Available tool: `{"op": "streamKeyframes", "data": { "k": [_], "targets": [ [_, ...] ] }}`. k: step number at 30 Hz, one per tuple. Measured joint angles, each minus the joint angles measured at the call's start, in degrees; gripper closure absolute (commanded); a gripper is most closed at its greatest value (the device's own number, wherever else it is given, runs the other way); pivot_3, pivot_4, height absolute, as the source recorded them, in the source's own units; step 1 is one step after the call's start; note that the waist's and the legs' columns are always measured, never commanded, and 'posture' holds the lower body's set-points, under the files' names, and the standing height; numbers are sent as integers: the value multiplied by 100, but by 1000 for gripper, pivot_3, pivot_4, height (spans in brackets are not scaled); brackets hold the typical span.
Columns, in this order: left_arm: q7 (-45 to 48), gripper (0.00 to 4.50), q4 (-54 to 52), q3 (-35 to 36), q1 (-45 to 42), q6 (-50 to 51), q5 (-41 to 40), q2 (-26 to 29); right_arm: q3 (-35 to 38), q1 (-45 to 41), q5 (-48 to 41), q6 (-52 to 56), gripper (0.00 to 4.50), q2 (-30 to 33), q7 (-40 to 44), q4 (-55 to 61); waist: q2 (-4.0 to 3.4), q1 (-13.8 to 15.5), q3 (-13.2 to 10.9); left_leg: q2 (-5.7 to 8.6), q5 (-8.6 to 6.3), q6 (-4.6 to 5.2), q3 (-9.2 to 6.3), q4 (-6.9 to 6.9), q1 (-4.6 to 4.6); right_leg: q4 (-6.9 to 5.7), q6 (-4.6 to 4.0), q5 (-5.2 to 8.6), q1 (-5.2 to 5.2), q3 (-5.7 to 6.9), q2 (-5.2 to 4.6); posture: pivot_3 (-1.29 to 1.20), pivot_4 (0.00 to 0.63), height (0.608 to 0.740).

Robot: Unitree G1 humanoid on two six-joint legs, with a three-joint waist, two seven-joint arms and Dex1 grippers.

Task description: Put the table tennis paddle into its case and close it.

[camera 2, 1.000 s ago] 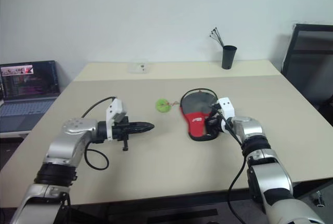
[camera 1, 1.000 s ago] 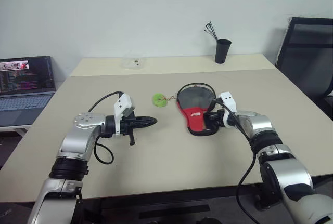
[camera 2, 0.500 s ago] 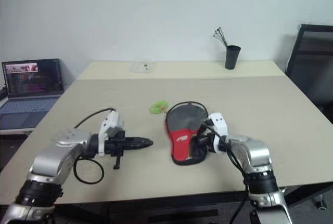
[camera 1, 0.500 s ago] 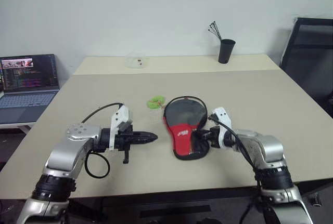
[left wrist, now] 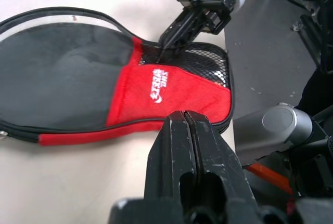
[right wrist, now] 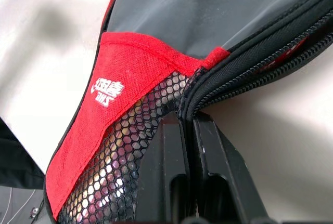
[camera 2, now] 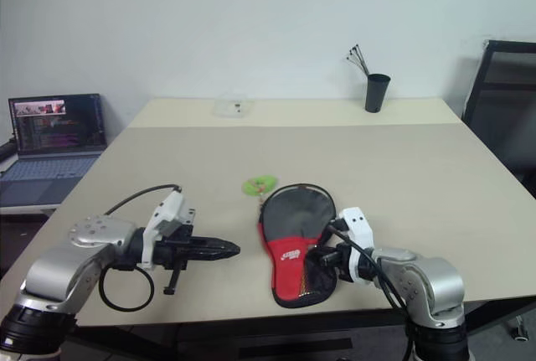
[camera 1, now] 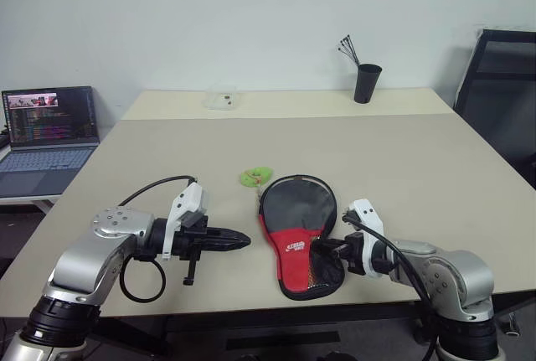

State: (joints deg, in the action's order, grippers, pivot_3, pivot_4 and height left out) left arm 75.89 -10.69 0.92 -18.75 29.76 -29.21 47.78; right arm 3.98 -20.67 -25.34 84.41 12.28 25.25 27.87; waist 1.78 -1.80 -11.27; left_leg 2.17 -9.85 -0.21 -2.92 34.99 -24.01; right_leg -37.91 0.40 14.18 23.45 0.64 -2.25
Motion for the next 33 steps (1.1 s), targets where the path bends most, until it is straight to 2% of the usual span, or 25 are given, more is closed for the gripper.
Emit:
{"op": "streamKeyframes", "data": {
  "k": [17, 21, 23, 27, 30, 31, 33],
  "targets": [
    [-19, 4500, 9, -63, -1, -82, 22, -4, -76, 327, -133, -48, 4484, 21, -255, 222, 0, 2, 0, 0, 0, 0, 0, -3, -1, 5, 2, 0, -1, 1, 1, 0, 150, 740],
    [-14, 4500, 21, -69, 0, -157, 35, -3, -75, 345, -137, -38, 3545, 58, -283, 221, 0, 3, 0, 0, -1, 0, 0, -3, -1, 7, 0, 1, -1, 1, 0, 0, 150, 740],
    [-15, 4500, 23, -72, 6, -173, 40, -4, -113, 396, -145, -66, 2824, 186, -279, 257, 0, 3, 0, 0, -1, 0, -1, -3, -2, 9, 0, 1, -2, 2, 0, 0, 150, 740],
    [-21, 4500, 31, -73, 63, -232, 53, -3, -623, 399, -184, -492, 1385, 1113, 40, 580, -1, 3, -1, 0, -1, 0, -1, -4, -3, 17, -1, 2, -4, 5, 0, 0, 150, 740],
    [-36, 4500, 111, -72, 65, -293, 83, -3, -729, 152, -313, -801, 294, 1548, 406, 642, 0, 1, -2, -2, -1, 0, -1, -4, -1, 17, -1, 2, -5, 6, 1, 0, 150, 740],
    [-52, 4500, 158, -72, 61, -306, 94, -4, -715, 35, -410, -872, 20, 1639, 552, 663, 1, 1, -2, -2, -1, 0, -2, -4, -2, 17, -1, 2, -5, 8, 1, 0, 150, 740],
    [-140, 4500, 241, -64, 35, -341, 118, -25, -596, -194, -664, -961, 20, 1712, 815, 702, 2, 7, -2, -2, -1, 0, -5, -4, -3, 18, 2, 1, -7, 11, 2, 0, 150, 740]
  ]
}}
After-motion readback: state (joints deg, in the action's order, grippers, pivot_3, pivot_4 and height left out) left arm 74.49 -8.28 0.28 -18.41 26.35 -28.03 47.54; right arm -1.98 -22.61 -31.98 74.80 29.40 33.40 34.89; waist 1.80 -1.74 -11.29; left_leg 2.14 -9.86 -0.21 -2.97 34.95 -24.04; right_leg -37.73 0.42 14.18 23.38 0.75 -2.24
